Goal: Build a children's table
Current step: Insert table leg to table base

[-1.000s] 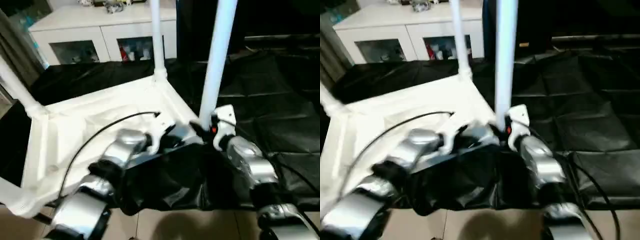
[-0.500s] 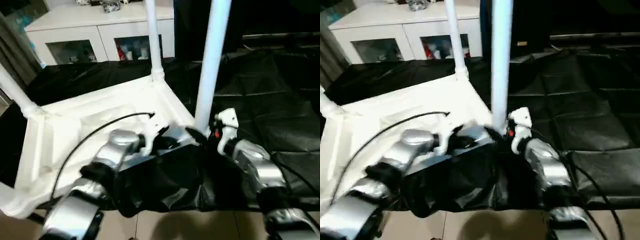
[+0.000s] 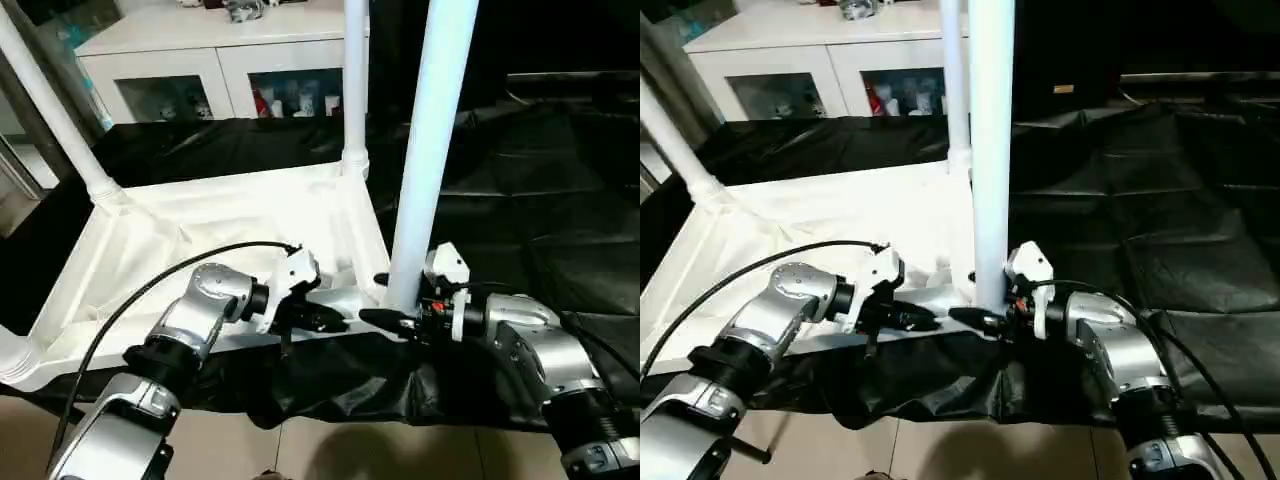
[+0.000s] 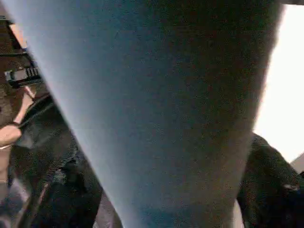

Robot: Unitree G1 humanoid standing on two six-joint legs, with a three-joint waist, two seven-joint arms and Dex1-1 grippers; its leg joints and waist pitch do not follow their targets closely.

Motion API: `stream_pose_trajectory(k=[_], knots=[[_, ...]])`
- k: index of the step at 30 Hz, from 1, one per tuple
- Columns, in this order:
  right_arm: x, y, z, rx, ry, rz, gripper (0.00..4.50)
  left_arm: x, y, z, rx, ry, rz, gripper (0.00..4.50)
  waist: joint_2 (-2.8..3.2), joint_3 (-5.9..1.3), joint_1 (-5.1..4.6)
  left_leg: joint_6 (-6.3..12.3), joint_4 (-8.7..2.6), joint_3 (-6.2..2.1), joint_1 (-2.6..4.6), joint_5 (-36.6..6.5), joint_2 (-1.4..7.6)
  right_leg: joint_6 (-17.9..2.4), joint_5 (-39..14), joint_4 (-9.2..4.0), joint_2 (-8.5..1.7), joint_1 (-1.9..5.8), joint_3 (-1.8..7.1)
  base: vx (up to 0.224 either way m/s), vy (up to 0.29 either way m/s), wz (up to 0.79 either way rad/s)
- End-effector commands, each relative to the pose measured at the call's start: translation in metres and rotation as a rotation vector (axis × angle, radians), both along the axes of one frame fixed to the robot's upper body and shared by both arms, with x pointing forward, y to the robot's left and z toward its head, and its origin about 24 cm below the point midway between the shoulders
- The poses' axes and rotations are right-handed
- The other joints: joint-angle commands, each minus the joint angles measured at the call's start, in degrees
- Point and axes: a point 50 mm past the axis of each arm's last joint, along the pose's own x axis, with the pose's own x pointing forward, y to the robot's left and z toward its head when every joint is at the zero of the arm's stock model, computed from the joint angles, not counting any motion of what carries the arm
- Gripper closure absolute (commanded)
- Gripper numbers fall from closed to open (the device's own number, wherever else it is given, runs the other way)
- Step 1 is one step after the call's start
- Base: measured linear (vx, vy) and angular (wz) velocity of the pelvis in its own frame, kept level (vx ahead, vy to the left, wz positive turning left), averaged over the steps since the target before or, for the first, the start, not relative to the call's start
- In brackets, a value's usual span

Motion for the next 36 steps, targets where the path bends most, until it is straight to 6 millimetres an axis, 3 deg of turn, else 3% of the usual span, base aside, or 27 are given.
stream_pose_trajectory(k=[1, 6, 10, 12, 14, 15, 16, 17, 19, 20, 21, 22, 25, 26, 29, 31, 32, 34, 36], knots=[[-0.004, 0.005, -0.001, 0.01, 0.025, 0.041, 1.43, 0.002, -0.005, 0.012, -0.032, -0.035, -0.029, 4.5, -1.37, -3.83, 0.04, 6.16, -3.73, -0.44, 0.92, -10.48, 1.92, -12.55, -11.45, -3.78, -3.26, 2.88, 2.32, 0.0, 0.0, 0.0], [-0.007, 0.01, -0.003, 0.025, 0.04, 0.041, 1.75, 0.005, -0.009, 0.012, -0.034, -0.048, 0.012, 4.5, -1.21, -3.95, 0.28, 6.35, -3.6, -0.47, 0.91, -9.38, 1.9, -12.47, -10.37, -3.67, -3.21, 2.85, 2.3, 0.0, 0.0, 0.0], [-0.003, 0.01, -0.009, 0.016, 0.038, -0.062, 1.88, 0.013, -0.014, 0.012, -0.03, -0.068, 0.104, 4.5, -1.36, -3.78, 0.47, 5.76, -3.71, -0.42, 0.88, -10.08, 1.84, -11.97, -12.23, -3.94, -3.24, 2.74, 2.3, 0.0, 0.0, 0.0], [0.003, 0.009, -0.013, -0.006, 0.027, -0.167, 1.9, 0.02, -0.017, 0.013, -0.029, -0.092, 0.175, 4.5, -1.31, -3.54, 0.41, 4.65, -3.81, -0.29, 1.26, -12.17, 1.73, -11.44, -15.57, -4.45, -3.2, 2.33, 2.37, 0.0, 0.0, 0.0], [0.015, 0.008, -0.024, -0.035, 0.018, -0.398, 1.91, 0.033, -0.025, 0.016, -0.041, -0.137, 0.323, 4.5, -1.52, -3.49, 0.05, 3.39, -4.07, -0.56, 0.96, -12.54, 1.48, -9.79, -18.7, -4.71, -3.28, 2.73, 2.21, 0.0, 0.0, 0.0], [0.017, 0.008, -0.025, -0.037, 0.018, -0.432, 1.91, 0.035, -0.027, 0.017, -0.044, -0.142, 0.343, 4.5, -1.3, -3.32, -0.21, 3.0, -4.09, -0.41, 1.04, -13.02, 1.41, -9.7, -19.3, -4.85, -3.21, 2.38, 2.25, 0.0, 0.0, 0.0], [0.017, 0.008, -0.025, -0.037, 0.018, -0.432, 1.92, 0.035, -0.027, 0.017, -0.044, -0.142, 0.343, 4.5, -1.48, -3.46, -0.48, 2.35, -4.26, -0.7, 1.24, -14.19, 1.37, -9.24, -20.49, -4.96, -3.27, 2.67, 2.06, 0.0, 0.0, 0.0], [0.024, 0.009, -0.031, -0.028, 0.033, -0.611, 1.92, 0.045, -0.037, 0.023, -0.076, -0.148, 0.462, 4.5, -1.56, -3.43, -0.56, 2.4, -4.25, -0.63, 1.16, -13.96, 1.38, -9.14, -20.35, -5.0, -3.3, 2.72, 2.12, 0.0, 0.0, 0.0], [0.027, 0.01, -0.033, -0.031, 0.038, -0.708, 1.92, 0.049, -0.043, 0.027, -0.091, -0.157, 0.521, 4.5, -1.45, -3.51, -0.82, 1.95, -4.28, -0.71, 1.14, -13.47, 1.27, -9.39, -19.8, -4.97, -3.35, 2.7, 2.11, 0.0, 0.0, 0.0], [0.029, 0.016, -0.034, -0.013, 0.045, -0.727, 1.92, 0.051, -0.048, 0.029, -0.094, -0.17, 0.539, 4.5, -1.11, -3.67, -0.62, 3.06, -4.07, -0.7, 1.1, -12.54, 1.22, -9.4, -17.62, -4.97, -3.33, 2.67, 2.16, 0.0, 0.0, 0.0], [0.029, 0.021, -0.034, -0.007, 0.046, -0.729, 1.92, 0.052, -0.051, 0.03, -0.097, -0.18, 0.548, 4.5, -1.25, -3.67, -0.75, 3.39, -4.01, -0.6, 0.95, -12.23, 1.15, -9.5, -16.72, -4.97, -3.26, 2.67, 2.2, 0.0, 0.0, 0.0], [0.03, 0.03, -0.033, 0.012, 0.046, -0.717, 1.92, 0.052, -0.055, 0.03, -0.099, -0.187, 0.549, 4.5, -0.95, -3.77, -0.78, 3.55, -3.95, -0.7, 0.82, -11.72, 1.07, -9.7, -15.69, -4.73, -3.27, 2.88, 2.14, 0.0, 0.0, 0.0], [0.028, 0.041, -0.028, 0.073, 0.038, -0.645, 1.92, 0.049, -0.059, 0.028, -0.087, -0.196, 0.502, 4.5, -0.96, -4.11, -0.45, 5.91, -3.52, -0.65, 0.58, -8.54, 1.04, -10.59, -10.56, -4.32, -3.28, 3.2, 2.02, 0.0, 0.0, 0.0], [0.026, 0.044, -0.024, 0.121, 0.041, -0.599, 1.36, 0.047, -0.059, 0.027, -0.081, -0.201, 0.466, 4.5, -0.97, -4.1, -0.45, 6.57, -3.49, -0.66, 0.58, -8.18, 1.14, -10.95, -9.55, -4.27, -3.24, 3.17, 1.99, 0.0, 0.0, 0.0], [0.024, 0.045, -0.019, 0.144, 0.023, -0.532, 1.2, 0.045, -0.058, 0.024, -0.07, -0.216, 0.431, 4.5, -1.01, -4.11, -0.34, 7.36, -3.49, -0.67, 0.53, -8.29, 1.25, -11.33, -9.02, -4.11, -3.24, 3.26, 1.94, 0.0, 0.0, 0.0], [0.021, 0.043, -0.016, 0.111, -0.017, -0.47, 0.94, 0.044, -0.055, 0.023, -0.062, -0.222, 0.418, 4.5, -1.09, -4.03, -0.48, 7.6, -3.58, -0.72, 0.39, -9.18, 1.3, -11.16, -9.59, -4.14, -3.22, 3.38, 1.88, 0.0, 0.0, 0.0], [0.017, 0.036, -0.013, 0.079, -0.05, -0.401, 0.94, 0.044, -0.052, 0.021, -0.05, -0.228, 0.41, 4.5, -1.45, -3.92, -0.63, 7.31, -3.71, -0.78, 0.24, -9.44, 1.25, -10.8, -10.38, -4.21, -3.16, 3.52, 1.77, 0.0, 0.0, 0.0], [0.011, 0.024, -0.01, 0.046, -0.075, -0.332, 0.94, 0.044, -0.048, 0.019, -0.038, -0.233, 0.404, 4.5, -1.4, -3.93, -0.64, 7.13, -3.59, -0.71, 0.48, -10.13, 1.27, -10.34, -11.49, -4.32, -3.23, 3.51, 1.87, 0.0, 0.0, 0.0], [0.006, 0.009, -0.006, 0.029, -0.082, -0.294, 0.94, 0.044, -0.046, 0.019, -0.035, -0.235, 0.402, 4.5, -1.73, -3.86, -0.66, 7.52, -3.53, -0.62, 0.4, -9.7, 1.29, -10.16, -11.63, -4.38, -3.2, 3.51, 1.99, 0.0, 0.0, 0.0]])
